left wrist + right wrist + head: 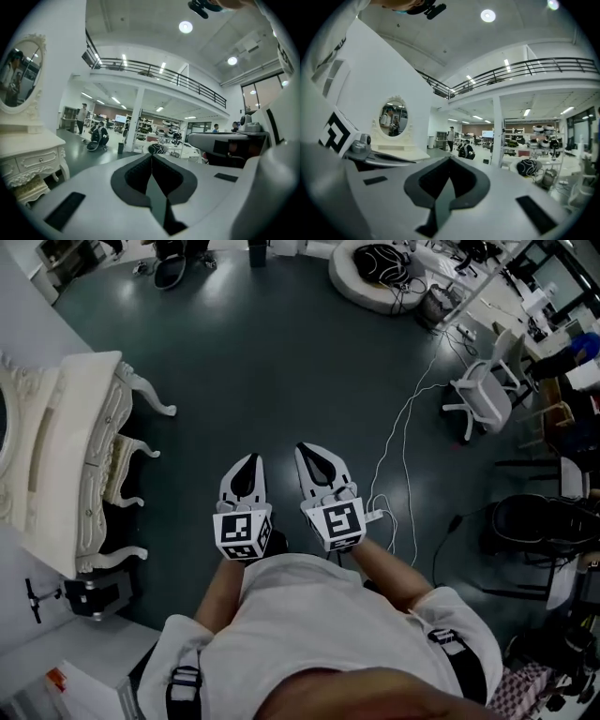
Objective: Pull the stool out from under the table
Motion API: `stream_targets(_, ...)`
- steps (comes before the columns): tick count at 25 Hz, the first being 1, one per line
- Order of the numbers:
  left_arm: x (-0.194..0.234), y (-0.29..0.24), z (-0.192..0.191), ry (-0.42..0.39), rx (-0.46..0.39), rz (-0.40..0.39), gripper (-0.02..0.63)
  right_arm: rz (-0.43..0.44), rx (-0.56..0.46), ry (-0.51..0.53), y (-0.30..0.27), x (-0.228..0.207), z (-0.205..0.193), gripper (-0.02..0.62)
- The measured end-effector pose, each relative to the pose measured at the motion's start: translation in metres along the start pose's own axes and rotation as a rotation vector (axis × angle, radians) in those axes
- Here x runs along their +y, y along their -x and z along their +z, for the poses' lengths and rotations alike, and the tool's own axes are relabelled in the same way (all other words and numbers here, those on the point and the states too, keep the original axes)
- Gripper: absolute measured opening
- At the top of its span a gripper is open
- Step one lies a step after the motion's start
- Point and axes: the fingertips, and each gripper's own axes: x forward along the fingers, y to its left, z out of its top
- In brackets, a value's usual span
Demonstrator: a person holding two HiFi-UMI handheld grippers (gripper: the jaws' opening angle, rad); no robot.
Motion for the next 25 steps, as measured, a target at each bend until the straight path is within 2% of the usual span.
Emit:
stream_targets(4, 0.062, 0.009, 0.013, 0.012, -0.031, 0.086, 0.008, 0.110, 0.019, 0.059, -0.056, 0.037, 0.008, 0.014)
stream_targets(9, 0.144, 0.042, 0.023, 0.070, -0.065, 0.291, 0.008, 0.316, 0.016, 0.108, -0.110, 0.106, 0.023, 0.014)
stream_targets(14, 0.203, 0.076, 0.018, 0.122, -0.087, 0.457, 0.008, 0.519, 0.028, 0.157, -0.148, 0.174, 0.021, 0.014)
stream_targets(22, 0.265, 0.118, 0.007, 0.186, -0.105, 0.768, 0.008, 0.846, 0.022, 0.195, -0.195, 0.249, 0.018, 0.014)
stream_targets(25, 0.281, 0.118, 0.008, 0.212, -0.111, 0.854, 0.008, 0.946, 0.016, 0.211, -0.212, 0.263, 0.019, 0.014)
